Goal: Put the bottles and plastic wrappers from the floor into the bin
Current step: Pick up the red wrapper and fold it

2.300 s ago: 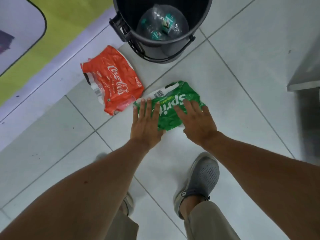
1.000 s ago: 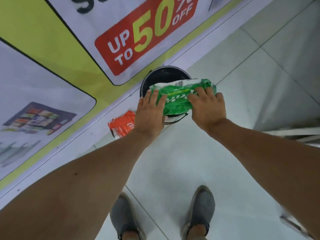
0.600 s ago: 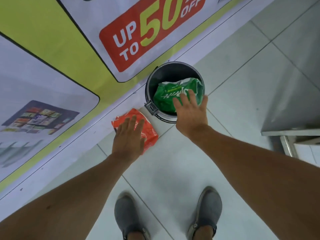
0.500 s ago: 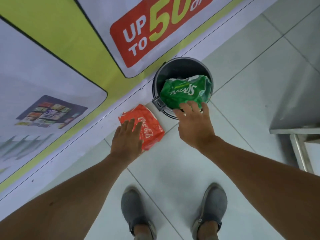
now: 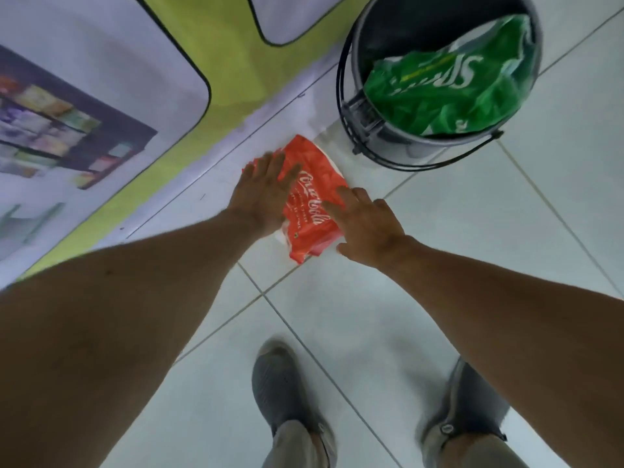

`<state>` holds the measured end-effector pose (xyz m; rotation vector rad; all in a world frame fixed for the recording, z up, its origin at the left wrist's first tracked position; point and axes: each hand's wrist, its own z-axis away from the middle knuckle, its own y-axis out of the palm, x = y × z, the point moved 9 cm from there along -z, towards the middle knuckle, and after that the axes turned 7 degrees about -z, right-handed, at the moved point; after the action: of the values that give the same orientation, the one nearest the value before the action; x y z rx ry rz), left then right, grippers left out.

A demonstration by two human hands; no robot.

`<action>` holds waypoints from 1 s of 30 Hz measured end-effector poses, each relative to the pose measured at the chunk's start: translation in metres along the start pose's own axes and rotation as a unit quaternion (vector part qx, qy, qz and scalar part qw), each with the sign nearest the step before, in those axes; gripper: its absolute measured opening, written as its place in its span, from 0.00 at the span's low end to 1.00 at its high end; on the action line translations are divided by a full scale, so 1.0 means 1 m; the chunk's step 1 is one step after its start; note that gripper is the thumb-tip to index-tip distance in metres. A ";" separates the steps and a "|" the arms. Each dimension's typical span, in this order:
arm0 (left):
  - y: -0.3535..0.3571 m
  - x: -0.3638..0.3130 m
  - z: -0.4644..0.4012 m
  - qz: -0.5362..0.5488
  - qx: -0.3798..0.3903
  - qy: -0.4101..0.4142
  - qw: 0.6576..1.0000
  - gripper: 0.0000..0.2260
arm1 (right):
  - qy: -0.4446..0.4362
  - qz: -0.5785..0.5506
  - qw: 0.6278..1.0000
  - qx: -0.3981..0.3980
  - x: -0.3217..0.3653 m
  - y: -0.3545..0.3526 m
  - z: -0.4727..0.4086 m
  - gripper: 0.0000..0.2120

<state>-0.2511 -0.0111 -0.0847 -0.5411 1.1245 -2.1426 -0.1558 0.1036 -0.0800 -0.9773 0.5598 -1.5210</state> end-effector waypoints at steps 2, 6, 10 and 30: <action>0.013 0.007 -0.024 -0.003 -0.005 0.015 1.000 0.49 | 0.004 -0.008 1.000 -0.011 0.001 0.020 -0.015 0.45; 0.047 0.014 -0.044 0.020 0.036 0.043 0.998 0.47 | 0.033 -0.059 0.998 -0.012 0.001 0.057 -0.028 0.49; 0.067 0.009 -0.023 0.033 0.000 0.003 0.999 0.38 | 0.038 -0.074 0.996 -0.043 0.007 0.072 -0.027 0.37; -0.177 -0.023 0.101 0.091 -0.093 -0.022 0.991 0.29 | -0.012 -0.074 0.977 -0.200 0.000 -0.182 0.139 0.16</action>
<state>-0.2357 0.0222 0.1174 -0.5443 1.3062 -1.8738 -0.1432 0.1652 0.1398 -1.3688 0.8099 -1.5559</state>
